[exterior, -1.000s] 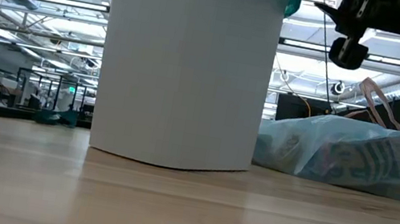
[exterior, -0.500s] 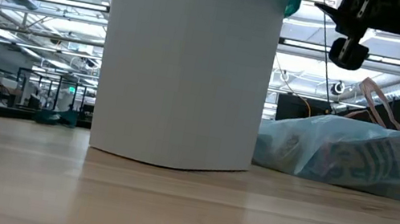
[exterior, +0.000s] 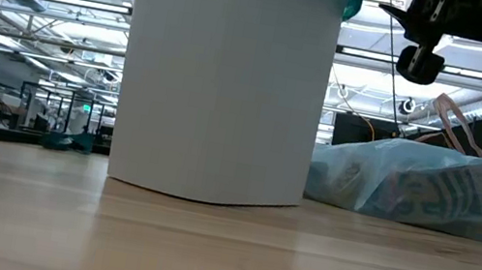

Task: Place trash/remove bag and relplace
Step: Insert the blue trash bag into the white trash bin

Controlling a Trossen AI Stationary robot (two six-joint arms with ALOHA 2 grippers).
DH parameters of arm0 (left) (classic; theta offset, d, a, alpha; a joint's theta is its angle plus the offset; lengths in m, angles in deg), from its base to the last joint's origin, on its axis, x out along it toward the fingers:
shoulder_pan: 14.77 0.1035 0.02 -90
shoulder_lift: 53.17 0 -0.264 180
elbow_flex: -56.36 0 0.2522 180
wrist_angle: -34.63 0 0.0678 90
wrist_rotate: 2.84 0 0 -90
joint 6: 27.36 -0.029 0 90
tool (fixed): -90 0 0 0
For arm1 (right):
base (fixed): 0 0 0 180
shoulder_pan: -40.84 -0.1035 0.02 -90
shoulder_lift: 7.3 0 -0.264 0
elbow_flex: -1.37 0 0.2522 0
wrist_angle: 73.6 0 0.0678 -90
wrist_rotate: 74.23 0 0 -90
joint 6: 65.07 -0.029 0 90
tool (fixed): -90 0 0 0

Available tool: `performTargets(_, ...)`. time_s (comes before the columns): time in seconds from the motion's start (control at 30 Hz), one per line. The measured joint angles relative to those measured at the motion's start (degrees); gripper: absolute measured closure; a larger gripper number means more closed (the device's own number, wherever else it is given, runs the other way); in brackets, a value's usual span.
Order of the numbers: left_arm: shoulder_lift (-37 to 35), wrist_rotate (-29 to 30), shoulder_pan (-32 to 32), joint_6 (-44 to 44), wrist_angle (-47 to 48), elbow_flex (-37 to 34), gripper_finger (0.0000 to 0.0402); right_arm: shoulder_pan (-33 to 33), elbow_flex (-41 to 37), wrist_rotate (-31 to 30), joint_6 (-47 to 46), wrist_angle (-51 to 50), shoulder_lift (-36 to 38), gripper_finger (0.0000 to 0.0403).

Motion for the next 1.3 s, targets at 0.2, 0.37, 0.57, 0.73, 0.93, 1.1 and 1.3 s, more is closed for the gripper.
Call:
performTargets(0.2,0.0,0.2,-1.2,0.1,0.3,0.0,0.0401,0.7,0.0,0.1,-1.2,0.3,-0.1,0.0277)
performTargets(0.37,0.0,2.7,-2.9,3.0,2.5,0.0,0.0401,0.7,0.0,2.7,-1.9,2.1,-1.2,0.0266)
performTargets(0.57,0.0,4.1,-4.4,4.8,2.5,0.0,0.0401,0.7,0.1,2.8,-2.8,5.1,-1.6,0.0264)
performTargets(0.73,0.0,4.8,-4.5,5.8,2.5,0.0,0.0401,0.6,0.1,3.1,-2.4,3.4,-4.7,0.0264)
performTargets(0.93,0.0,5.5,-6.1,7.6,2.5,0.0,0.0401,0.6,0.1,4.2,-3.7,10.3,-9.6,0.0264)
performTargets(1.1,0.0,6.9,-8.2,9.8,2.5,0.0,0.0401,0.6,0.1,4.4,-5.0,14.3,-11.7,0.0264)
performTargets(1.3,0.0,8.4,-8.9,10.4,2.5,0.0,0.0401,0.6,0.1,4.6,-5.9,15.2,-14.4,0.0269)
